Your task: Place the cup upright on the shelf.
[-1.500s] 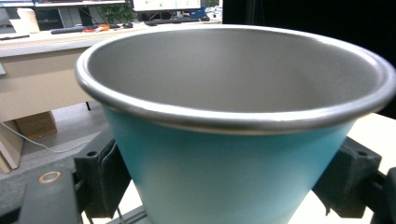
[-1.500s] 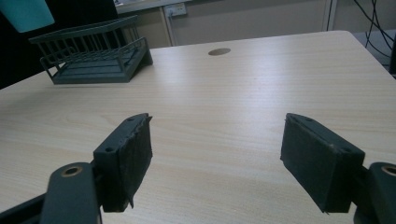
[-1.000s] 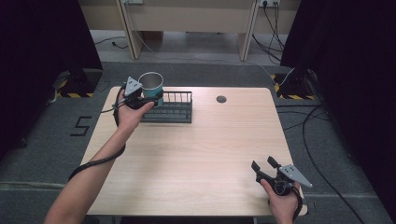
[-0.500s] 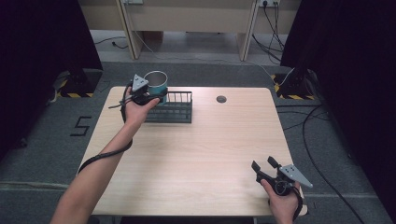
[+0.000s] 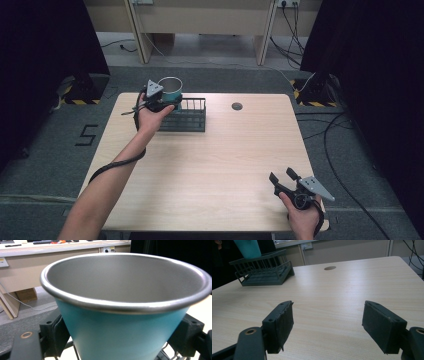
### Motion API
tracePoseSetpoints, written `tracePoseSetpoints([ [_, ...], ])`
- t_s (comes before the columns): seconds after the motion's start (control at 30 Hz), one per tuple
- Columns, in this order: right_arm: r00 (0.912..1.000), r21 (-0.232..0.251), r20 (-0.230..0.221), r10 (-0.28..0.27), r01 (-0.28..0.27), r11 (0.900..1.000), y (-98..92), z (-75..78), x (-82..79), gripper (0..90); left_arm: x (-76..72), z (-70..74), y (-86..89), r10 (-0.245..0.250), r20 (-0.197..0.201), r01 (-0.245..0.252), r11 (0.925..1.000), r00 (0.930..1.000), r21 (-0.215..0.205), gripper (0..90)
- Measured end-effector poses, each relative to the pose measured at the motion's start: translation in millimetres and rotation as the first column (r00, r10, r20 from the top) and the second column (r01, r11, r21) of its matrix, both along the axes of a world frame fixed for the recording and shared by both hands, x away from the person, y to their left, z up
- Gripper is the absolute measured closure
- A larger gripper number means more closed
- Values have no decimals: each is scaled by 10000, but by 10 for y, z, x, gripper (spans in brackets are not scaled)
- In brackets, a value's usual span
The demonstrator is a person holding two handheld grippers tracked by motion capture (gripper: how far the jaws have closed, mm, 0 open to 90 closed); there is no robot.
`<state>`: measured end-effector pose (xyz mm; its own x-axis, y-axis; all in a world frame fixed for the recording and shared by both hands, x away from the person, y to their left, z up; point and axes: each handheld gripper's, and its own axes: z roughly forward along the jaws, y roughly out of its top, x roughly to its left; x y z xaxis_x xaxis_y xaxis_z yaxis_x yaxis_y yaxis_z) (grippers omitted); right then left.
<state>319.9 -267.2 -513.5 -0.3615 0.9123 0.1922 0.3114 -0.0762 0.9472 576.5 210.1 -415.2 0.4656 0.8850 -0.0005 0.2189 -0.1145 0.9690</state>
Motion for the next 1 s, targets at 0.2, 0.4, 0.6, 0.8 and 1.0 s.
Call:
tracePoseSetpoints([
  [0.2,10000,27,-6,21,-21,10000,0,0,-1,259,45,-36,-7,124,-159,-124,9999,9998,28,166],
  [0.4,10000,0,-3,32,-32,10000,2,0,0,261,49,-103,-20,209,-375,-203,9996,9991,174,166],
  [0.6,10000,-17,14,33,-33,10000,2,0,-2,261,43,-182,-54,221,-629,-199,9992,9978,353,165],
  [0.8,10000,-8,-6,40,-40,10000,3,1,-2,261,48,-228,-67,211,-870,-176,9990,9960,407,165],
  [1.0,10000,-30,5,45,-45,10000,3,0,-2,261,42,-269,-61,200,-1037,-164,9992,9944,353,164],
])
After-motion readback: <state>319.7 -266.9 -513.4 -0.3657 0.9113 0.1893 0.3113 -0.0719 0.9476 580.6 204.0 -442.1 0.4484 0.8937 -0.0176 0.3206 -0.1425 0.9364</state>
